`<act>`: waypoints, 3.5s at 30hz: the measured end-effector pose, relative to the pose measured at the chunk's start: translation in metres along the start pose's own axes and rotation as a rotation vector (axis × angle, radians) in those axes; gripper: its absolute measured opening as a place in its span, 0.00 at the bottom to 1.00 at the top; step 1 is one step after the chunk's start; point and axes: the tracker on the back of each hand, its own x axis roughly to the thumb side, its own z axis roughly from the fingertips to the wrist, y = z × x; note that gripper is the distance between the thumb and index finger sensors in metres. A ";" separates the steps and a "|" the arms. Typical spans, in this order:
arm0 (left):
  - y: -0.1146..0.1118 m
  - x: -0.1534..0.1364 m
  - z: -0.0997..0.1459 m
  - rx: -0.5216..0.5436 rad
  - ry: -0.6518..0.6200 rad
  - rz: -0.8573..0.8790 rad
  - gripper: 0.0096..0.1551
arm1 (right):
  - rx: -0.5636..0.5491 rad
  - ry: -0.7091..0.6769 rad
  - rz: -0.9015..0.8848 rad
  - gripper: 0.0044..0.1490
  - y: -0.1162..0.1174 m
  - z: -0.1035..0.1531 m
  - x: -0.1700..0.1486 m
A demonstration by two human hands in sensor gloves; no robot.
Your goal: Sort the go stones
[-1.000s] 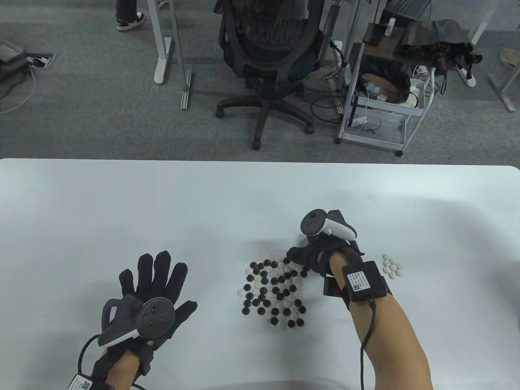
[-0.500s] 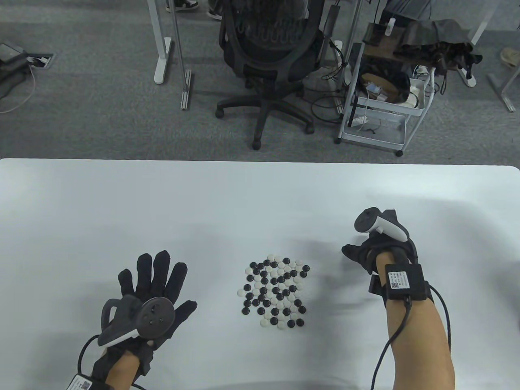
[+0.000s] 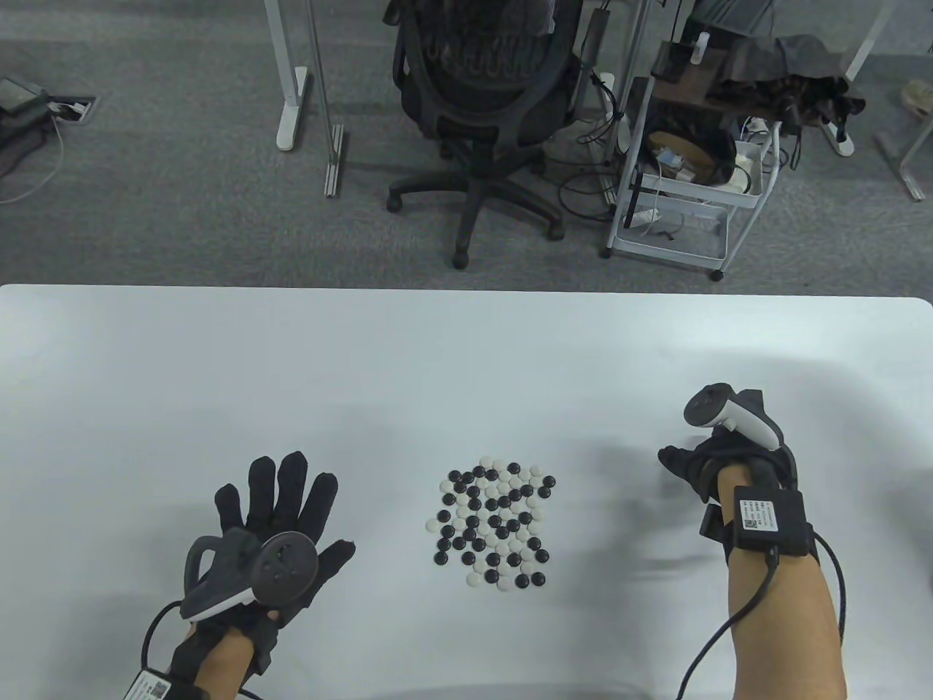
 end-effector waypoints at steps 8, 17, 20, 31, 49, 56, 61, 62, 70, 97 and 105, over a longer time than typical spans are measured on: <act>0.000 -0.001 -0.001 -0.002 0.002 0.002 0.46 | 0.013 -0.186 -0.005 0.41 -0.001 0.018 0.041; 0.001 0.000 -0.001 0.001 0.003 0.001 0.46 | 0.112 -0.475 0.115 0.40 0.029 0.040 0.130; 0.001 -0.001 0.000 0.005 0.001 0.007 0.46 | 0.135 -0.505 0.149 0.40 0.042 0.039 0.152; 0.006 -0.002 0.004 0.033 -0.008 0.024 0.47 | 0.146 -0.421 0.119 0.40 0.049 0.011 0.156; 0.004 -0.002 0.002 0.009 -0.004 0.017 0.46 | 0.131 -0.356 -0.008 0.40 0.036 0.003 0.096; 0.004 -0.001 0.002 0.003 0.003 0.018 0.46 | 0.133 -0.393 0.049 0.40 0.043 0.009 0.115; 0.003 -0.002 0.002 0.003 0.003 0.018 0.46 | 0.123 -0.374 0.038 0.41 0.040 0.007 0.109; 0.003 -0.002 0.002 0.003 0.003 0.018 0.46 | 0.125 -0.359 0.043 0.41 0.040 0.006 0.106; 0.003 -0.002 0.002 0.003 0.003 0.018 0.46 | 0.079 -0.275 0.074 0.40 0.030 0.007 0.079; 0.001 0.000 0.000 0.004 -0.009 0.007 0.46 | -0.050 -0.210 0.094 0.40 0.012 0.027 0.021; 0.000 -0.001 -0.001 -0.007 0.001 0.010 0.46 | 0.067 -0.418 0.083 0.40 0.029 0.037 0.083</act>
